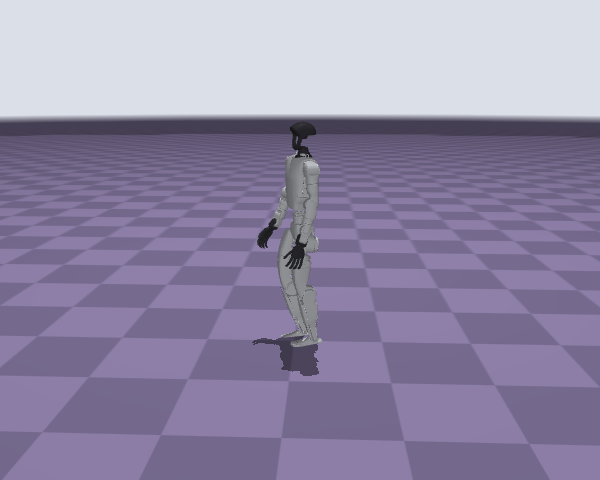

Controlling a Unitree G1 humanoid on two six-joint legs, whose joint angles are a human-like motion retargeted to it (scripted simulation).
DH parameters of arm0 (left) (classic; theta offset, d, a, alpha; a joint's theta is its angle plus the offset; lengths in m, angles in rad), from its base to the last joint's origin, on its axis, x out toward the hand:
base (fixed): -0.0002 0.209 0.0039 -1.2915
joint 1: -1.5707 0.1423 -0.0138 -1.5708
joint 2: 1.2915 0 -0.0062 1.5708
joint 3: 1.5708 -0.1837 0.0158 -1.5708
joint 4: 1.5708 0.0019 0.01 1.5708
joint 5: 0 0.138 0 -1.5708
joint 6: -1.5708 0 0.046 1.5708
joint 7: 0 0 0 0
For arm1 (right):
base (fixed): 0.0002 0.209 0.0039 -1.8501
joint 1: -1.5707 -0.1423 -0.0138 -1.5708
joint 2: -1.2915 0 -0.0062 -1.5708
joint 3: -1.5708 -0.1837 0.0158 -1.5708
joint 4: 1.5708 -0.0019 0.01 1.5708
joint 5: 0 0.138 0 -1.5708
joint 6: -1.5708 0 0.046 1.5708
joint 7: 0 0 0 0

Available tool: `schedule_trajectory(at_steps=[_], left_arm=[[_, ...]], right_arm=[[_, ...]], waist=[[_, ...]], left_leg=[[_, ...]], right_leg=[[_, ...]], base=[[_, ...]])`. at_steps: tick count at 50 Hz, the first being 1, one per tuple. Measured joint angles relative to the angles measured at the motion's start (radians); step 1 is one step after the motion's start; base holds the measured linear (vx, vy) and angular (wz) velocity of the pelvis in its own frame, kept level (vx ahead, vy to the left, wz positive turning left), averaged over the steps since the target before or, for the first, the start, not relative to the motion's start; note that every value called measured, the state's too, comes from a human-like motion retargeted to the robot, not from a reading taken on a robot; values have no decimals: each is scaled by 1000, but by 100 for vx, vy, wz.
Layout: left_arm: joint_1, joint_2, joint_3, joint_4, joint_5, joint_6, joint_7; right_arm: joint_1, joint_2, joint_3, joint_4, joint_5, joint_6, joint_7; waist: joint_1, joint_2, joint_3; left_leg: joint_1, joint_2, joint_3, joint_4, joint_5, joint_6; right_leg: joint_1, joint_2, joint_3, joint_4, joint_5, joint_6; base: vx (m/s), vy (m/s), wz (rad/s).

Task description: Walk

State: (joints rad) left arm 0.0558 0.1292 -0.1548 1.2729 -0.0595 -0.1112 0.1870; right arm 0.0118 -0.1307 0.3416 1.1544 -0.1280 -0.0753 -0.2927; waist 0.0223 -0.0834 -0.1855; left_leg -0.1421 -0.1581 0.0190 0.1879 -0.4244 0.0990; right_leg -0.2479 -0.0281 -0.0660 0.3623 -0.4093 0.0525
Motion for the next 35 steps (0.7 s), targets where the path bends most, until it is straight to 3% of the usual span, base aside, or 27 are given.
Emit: schedule_trajectory(at_steps=[14,35], left_arm=[[0,1,8,-1,-39,-8,28],[-64,20,-39,-35,-21,-10,54]], right_arm=[[4,4,12,-23,-15,-4,-44],[-37,17,18,-40,-29,-4,-77]], waist=[[-19,-11,-25],[-20,-17,-12]], left_leg=[[-29,-7,4,-2,6,-3],[-108,3,17,-34,51,-13]], right_leg=[[-54,-10,1,48,-18,2],[-140,-8,-15,34,17,12]], base=[[0,0,0],[0,0,0]])
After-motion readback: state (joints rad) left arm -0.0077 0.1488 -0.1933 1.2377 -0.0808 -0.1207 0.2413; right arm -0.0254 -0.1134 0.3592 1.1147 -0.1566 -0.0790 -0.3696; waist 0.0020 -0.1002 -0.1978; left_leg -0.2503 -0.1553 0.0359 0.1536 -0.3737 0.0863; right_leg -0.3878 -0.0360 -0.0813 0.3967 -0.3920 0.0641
